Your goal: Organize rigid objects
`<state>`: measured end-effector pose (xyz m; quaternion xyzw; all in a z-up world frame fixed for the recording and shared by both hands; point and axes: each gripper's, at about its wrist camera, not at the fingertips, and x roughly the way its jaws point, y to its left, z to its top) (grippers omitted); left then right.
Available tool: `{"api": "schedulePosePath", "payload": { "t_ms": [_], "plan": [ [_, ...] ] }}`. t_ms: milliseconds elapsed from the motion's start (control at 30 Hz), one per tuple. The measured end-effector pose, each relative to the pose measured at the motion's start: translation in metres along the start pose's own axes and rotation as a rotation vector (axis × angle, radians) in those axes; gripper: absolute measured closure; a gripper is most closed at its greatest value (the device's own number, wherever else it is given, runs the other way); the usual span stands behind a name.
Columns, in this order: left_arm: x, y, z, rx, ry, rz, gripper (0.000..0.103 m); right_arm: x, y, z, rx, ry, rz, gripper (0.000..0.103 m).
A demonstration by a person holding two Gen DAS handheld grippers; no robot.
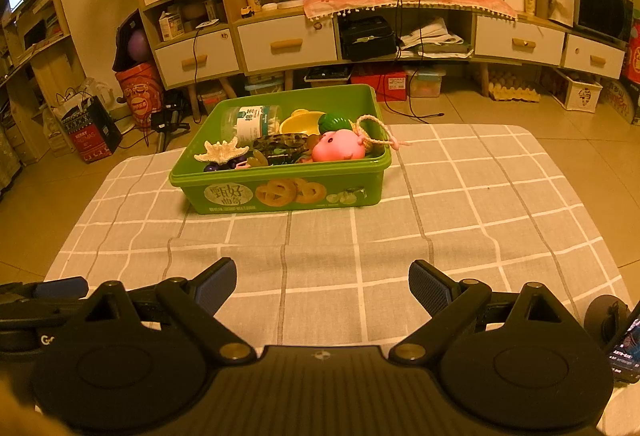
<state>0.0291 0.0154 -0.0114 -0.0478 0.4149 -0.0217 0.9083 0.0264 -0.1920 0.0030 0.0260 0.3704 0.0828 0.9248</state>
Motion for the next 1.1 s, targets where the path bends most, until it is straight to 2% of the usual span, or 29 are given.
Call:
{"api": "schedulePosePath", "payload": {
  "t_ms": [1100],
  "plan": [
    [0.0046, 0.0, -0.0047, 0.007, 0.006, 0.011, 0.002, 0.0036, 0.0008, -0.0073, 0.005, 0.01, -0.001, 0.031]
  ]
}}
